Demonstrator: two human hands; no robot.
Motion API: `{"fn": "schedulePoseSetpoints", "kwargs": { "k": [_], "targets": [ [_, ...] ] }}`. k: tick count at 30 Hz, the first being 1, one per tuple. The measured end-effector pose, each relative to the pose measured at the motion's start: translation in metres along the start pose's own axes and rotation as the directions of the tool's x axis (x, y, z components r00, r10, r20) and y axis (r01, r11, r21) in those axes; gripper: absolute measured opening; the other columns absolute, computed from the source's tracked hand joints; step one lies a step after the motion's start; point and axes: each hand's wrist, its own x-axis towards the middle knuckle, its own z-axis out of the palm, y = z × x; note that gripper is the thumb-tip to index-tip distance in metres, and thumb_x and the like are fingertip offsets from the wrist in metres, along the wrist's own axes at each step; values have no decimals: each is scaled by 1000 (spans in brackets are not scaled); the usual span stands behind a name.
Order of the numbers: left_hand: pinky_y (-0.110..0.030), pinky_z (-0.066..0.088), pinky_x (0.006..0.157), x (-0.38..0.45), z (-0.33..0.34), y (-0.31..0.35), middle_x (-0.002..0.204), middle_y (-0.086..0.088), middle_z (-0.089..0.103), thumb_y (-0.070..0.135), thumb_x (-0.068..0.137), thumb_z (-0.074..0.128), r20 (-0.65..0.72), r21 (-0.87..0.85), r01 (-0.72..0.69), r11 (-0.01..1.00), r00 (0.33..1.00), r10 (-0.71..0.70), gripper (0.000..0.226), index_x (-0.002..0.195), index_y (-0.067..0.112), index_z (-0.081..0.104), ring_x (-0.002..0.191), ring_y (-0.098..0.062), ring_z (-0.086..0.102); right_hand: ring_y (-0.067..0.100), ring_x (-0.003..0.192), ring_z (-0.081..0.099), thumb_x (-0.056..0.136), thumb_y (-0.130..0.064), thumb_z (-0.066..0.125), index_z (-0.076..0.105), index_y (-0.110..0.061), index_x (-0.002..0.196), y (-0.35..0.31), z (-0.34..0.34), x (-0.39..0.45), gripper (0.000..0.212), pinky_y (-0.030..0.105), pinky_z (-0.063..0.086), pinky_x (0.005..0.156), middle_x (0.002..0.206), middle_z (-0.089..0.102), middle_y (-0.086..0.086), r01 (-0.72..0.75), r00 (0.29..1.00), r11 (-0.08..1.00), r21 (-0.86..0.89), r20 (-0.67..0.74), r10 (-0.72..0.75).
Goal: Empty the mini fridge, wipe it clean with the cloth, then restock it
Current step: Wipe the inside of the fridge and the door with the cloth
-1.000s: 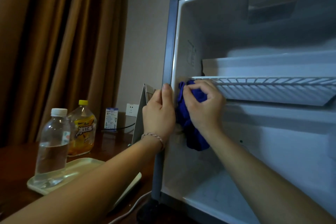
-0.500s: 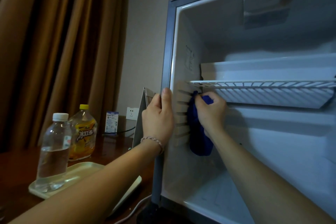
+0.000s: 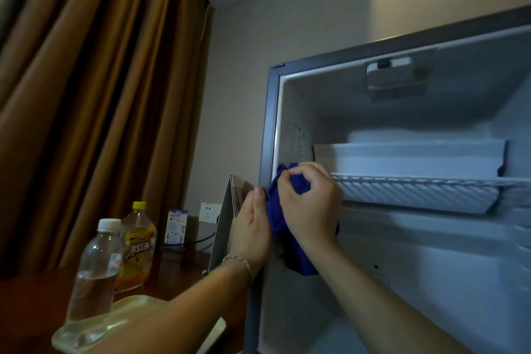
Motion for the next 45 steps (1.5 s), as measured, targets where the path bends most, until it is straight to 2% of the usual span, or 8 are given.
{"fn": "schedulePoseSetpoints", "kwargs": {
  "k": [7,13,18,24,30,36,41,45],
  "targets": [
    [-40,54,77,25,-5,41,92,-16,67,58,100,31,7,58,20,998,1000,-21,57,92,11,63,83,-25,64,3,73,58,83,-18,70,69,-17,74,-45,-16,57,9,7,41,69,80,66,-6,40,995,998,55,-95,-35],
    [-26,44,74,55,-6,71,92,2,62,57,103,20,70,128,-2,992,998,-7,56,99,17,59,89,-13,61,15,70,64,81,-29,67,69,-20,76,-18,-4,123,10,38,57,67,77,68,0,-198,976,979,40,-83,201],
    [-35,50,80,85,8,82,90,-15,63,54,104,22,63,86,-67,994,996,61,64,101,3,61,85,-24,62,14,74,64,79,-32,68,69,-20,75,4,36,107,13,39,57,72,81,69,-3,-309,943,943,123,-85,321],
    [-56,54,89,92,14,80,100,-30,65,60,101,22,70,-5,-39,999,997,39,74,109,-2,62,94,-42,64,9,82,60,87,-38,69,66,-22,83,4,36,97,17,24,49,77,97,59,-4,-115,992,989,94,-36,118],
    [-30,57,72,92,13,72,97,-24,70,51,105,21,64,-39,-32,999,997,34,65,106,4,66,89,-31,69,12,82,60,84,-35,69,67,-21,78,3,49,92,16,26,46,68,94,61,-5,-64,980,993,97,-184,81],
    [-44,54,91,94,12,71,104,-23,67,57,103,22,71,25,-52,998,996,50,63,104,10,64,96,-30,67,14,79,59,85,-38,68,63,-26,72,10,57,126,19,26,36,64,89,66,-7,-269,938,959,90,-200,282],
    [-3,39,61,95,14,67,76,13,49,52,105,23,25,75,-104,992,994,103,41,75,34,44,63,13,52,24,72,62,82,-35,66,61,-14,70,27,58,145,25,32,49,64,66,62,-7,-460,872,883,93,-142,469],
    [-12,39,65,93,13,70,78,11,51,52,105,22,7,88,-102,991,995,102,41,75,34,44,72,4,51,27,75,64,80,-37,65,63,-16,72,24,55,142,22,37,54,69,72,67,-3,-494,862,868,53,-99,497]
  ]
}}
